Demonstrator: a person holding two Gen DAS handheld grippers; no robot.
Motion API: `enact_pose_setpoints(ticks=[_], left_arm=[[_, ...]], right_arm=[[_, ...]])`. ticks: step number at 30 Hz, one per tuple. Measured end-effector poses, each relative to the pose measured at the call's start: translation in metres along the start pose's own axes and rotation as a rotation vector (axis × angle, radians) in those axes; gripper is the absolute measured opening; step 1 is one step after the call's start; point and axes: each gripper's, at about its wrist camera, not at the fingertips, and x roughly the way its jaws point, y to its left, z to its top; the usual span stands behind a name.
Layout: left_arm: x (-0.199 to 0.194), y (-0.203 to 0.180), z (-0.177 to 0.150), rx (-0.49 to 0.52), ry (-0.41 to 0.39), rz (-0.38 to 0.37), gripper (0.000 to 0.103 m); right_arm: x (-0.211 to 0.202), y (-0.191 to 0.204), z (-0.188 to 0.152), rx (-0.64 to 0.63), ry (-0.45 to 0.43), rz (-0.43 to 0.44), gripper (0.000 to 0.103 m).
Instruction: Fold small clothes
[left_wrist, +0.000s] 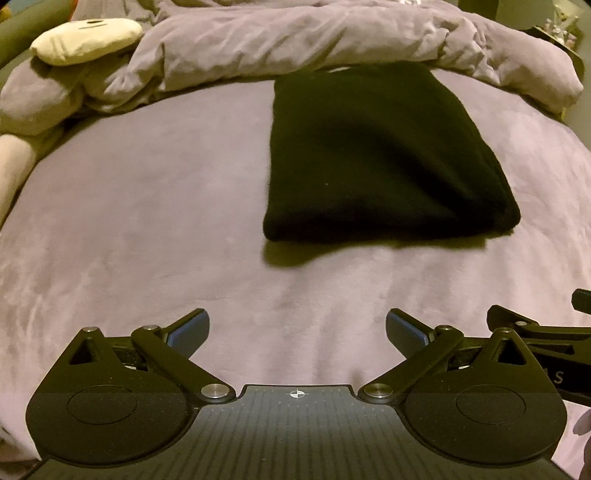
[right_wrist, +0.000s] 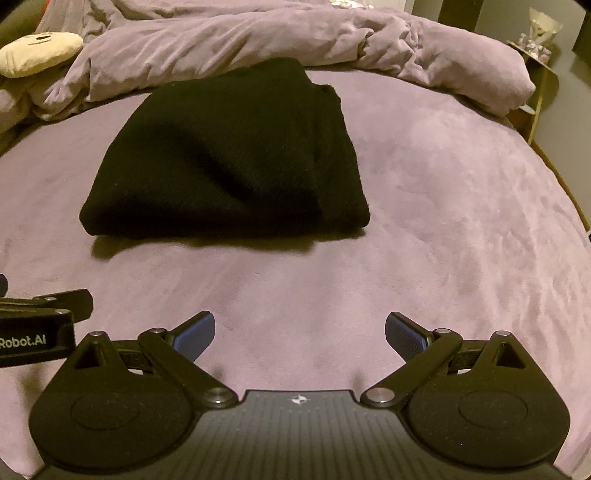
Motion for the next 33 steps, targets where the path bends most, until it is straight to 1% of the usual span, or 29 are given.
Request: enact_pose_setpoints(ticks=[12, 33], left_arm=[[-0.0033, 0.0013, 0.0006, -0.003, -0.007, -0.005, 0.103], [-0.0054, 0.0045, 0.0012, -0.013, -0.004, -0.015, 0.103]], right_arm=[[-0.0055, 0.0034, 0.0035, -0.014, -0.021, 0.007, 0.099], [-0.0064, 0.0018, 0.0036, 0.005, -0.031, 0.024, 0.099]])
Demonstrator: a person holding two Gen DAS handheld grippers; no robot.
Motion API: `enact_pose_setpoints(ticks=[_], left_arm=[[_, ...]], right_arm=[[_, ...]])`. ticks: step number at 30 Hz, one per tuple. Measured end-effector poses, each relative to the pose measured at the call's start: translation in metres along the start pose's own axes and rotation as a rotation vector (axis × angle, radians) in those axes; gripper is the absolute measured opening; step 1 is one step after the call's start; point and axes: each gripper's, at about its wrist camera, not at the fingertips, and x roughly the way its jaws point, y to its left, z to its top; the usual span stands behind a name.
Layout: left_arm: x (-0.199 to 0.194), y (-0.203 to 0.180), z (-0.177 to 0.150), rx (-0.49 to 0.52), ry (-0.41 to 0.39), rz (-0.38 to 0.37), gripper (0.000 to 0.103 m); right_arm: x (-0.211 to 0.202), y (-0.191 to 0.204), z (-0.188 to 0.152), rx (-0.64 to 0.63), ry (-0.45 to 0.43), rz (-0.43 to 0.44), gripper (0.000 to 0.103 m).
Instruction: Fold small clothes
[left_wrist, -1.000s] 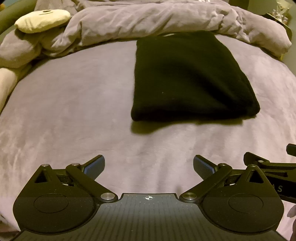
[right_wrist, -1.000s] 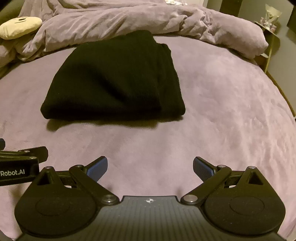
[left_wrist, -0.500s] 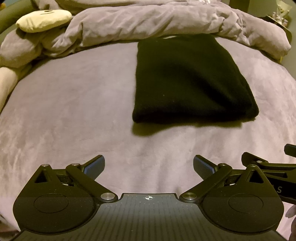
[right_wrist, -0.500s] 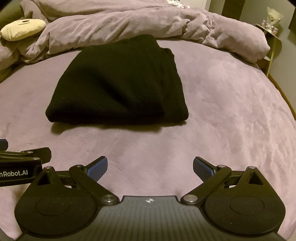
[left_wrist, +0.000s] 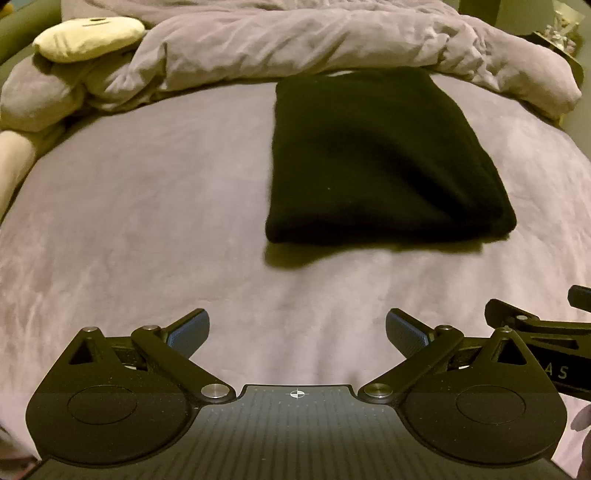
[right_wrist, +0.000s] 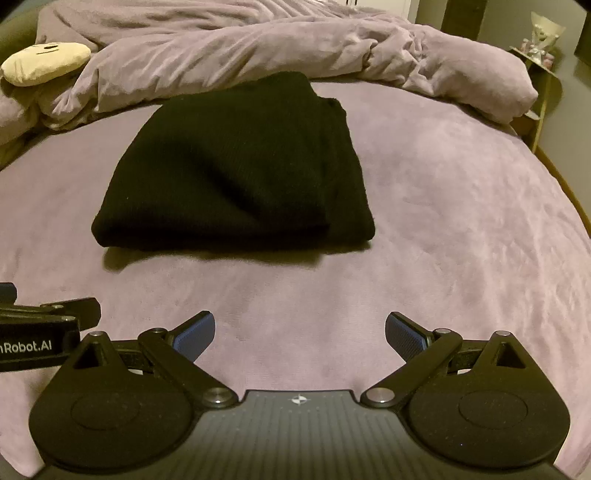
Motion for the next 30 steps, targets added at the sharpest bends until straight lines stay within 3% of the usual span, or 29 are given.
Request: enact_pose_setpoints(ticks=[30], left_arm=[[0.0088, -0.0024, -0.0033, 0.002, 0.033, -0.013, 0.103]], right_arm=[[0.0058, -0.0042, 0.0001, 0.008, 0.005, 0.0, 0.099]])
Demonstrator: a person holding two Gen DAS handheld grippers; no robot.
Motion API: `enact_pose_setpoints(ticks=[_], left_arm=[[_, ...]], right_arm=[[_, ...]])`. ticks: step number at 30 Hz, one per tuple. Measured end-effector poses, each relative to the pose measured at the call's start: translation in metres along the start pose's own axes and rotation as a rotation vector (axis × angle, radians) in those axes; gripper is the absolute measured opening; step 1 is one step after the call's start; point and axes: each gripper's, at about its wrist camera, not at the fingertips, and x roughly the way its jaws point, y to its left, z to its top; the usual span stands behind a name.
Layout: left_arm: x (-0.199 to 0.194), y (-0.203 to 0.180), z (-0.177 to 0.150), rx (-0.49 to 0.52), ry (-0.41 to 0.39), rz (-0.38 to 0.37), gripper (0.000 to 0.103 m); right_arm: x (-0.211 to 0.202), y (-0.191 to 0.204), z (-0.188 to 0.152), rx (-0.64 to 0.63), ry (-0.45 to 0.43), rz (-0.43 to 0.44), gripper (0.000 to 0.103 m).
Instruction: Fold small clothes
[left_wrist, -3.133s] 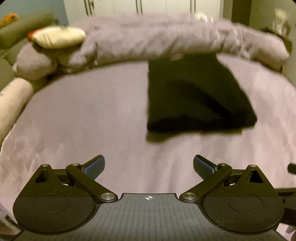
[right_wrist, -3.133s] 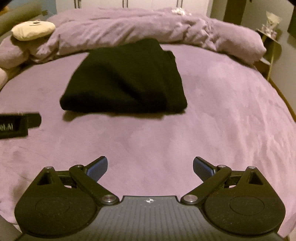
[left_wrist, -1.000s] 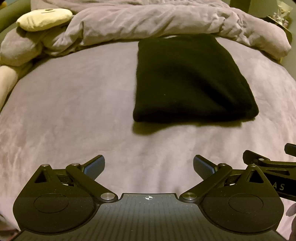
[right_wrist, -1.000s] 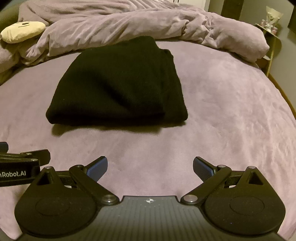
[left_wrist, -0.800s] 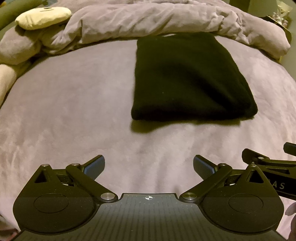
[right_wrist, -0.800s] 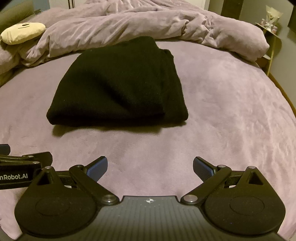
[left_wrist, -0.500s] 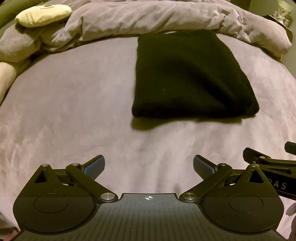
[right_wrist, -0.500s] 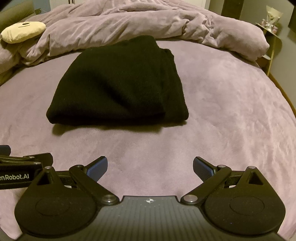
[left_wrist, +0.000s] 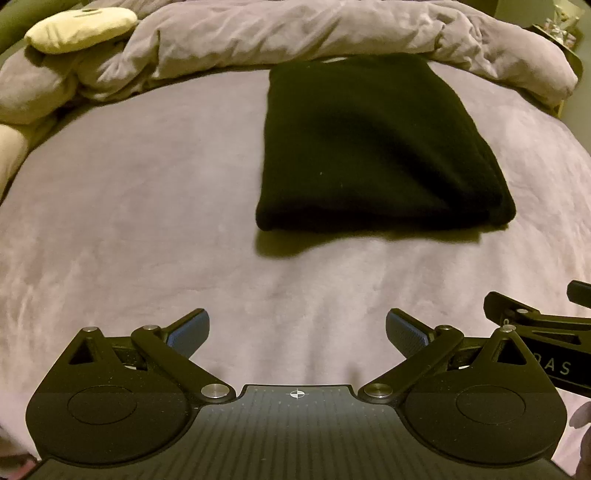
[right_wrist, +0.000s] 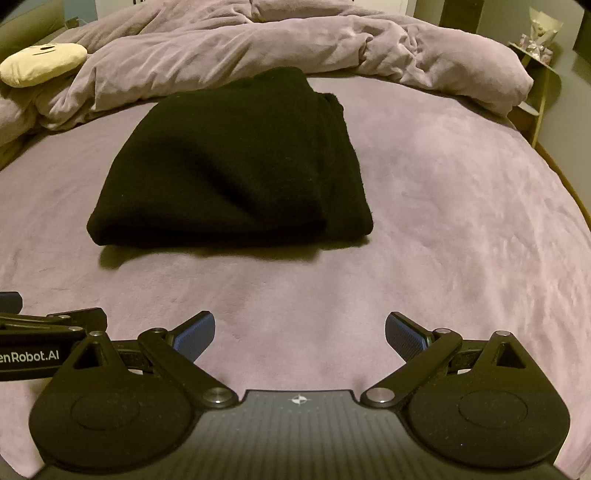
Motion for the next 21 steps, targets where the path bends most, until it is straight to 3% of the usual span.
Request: enact_pose_setpoints(ticks=[21], left_arm=[[0.0035, -0.0059, 0.0016, 0.012, 0.002, 0.006, 0.103]], right_arm=[[0.0024, -0.001, -0.0015, 0.0, -0.002, -0.009, 0.099]])
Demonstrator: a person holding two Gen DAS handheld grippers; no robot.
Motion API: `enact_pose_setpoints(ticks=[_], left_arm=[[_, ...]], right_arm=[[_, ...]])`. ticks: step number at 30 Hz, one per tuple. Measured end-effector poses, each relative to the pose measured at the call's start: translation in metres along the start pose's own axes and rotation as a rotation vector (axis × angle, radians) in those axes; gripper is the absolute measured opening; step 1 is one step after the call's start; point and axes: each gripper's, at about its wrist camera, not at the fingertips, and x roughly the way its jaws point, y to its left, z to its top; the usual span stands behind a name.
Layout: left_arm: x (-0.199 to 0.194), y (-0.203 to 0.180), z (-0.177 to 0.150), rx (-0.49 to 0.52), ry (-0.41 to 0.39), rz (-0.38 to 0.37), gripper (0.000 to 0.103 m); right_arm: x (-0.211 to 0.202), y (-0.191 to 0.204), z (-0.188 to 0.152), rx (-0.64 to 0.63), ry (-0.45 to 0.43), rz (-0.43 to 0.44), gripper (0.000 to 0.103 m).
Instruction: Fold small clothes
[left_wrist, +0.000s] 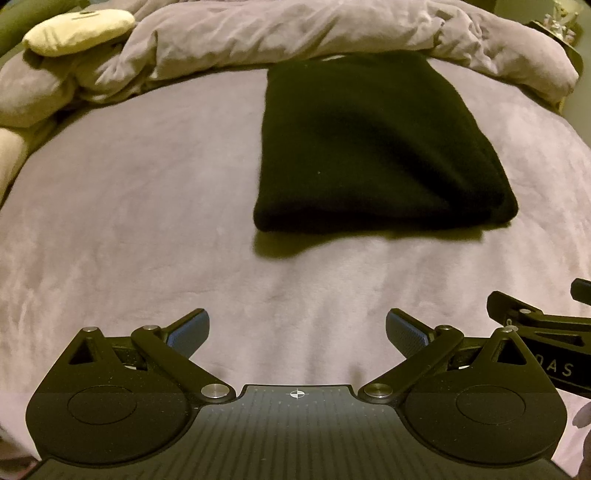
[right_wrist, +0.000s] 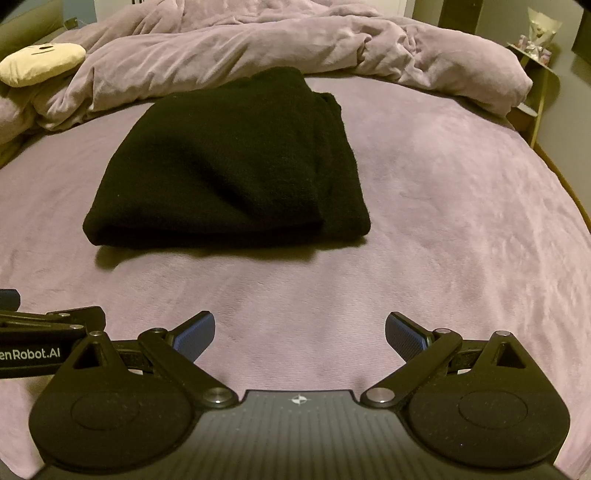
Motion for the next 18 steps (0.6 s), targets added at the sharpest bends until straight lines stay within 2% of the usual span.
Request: enact_pose_setpoints(ticks=[18], left_arm=[[-0.002, -0.0065, -0.0024, 0.031, -0.02, 0.019, 0.103]], right_arm=[[-0.0017, -0.0044, -0.0017, 0.012, -0.004, -0.006, 0.099]])
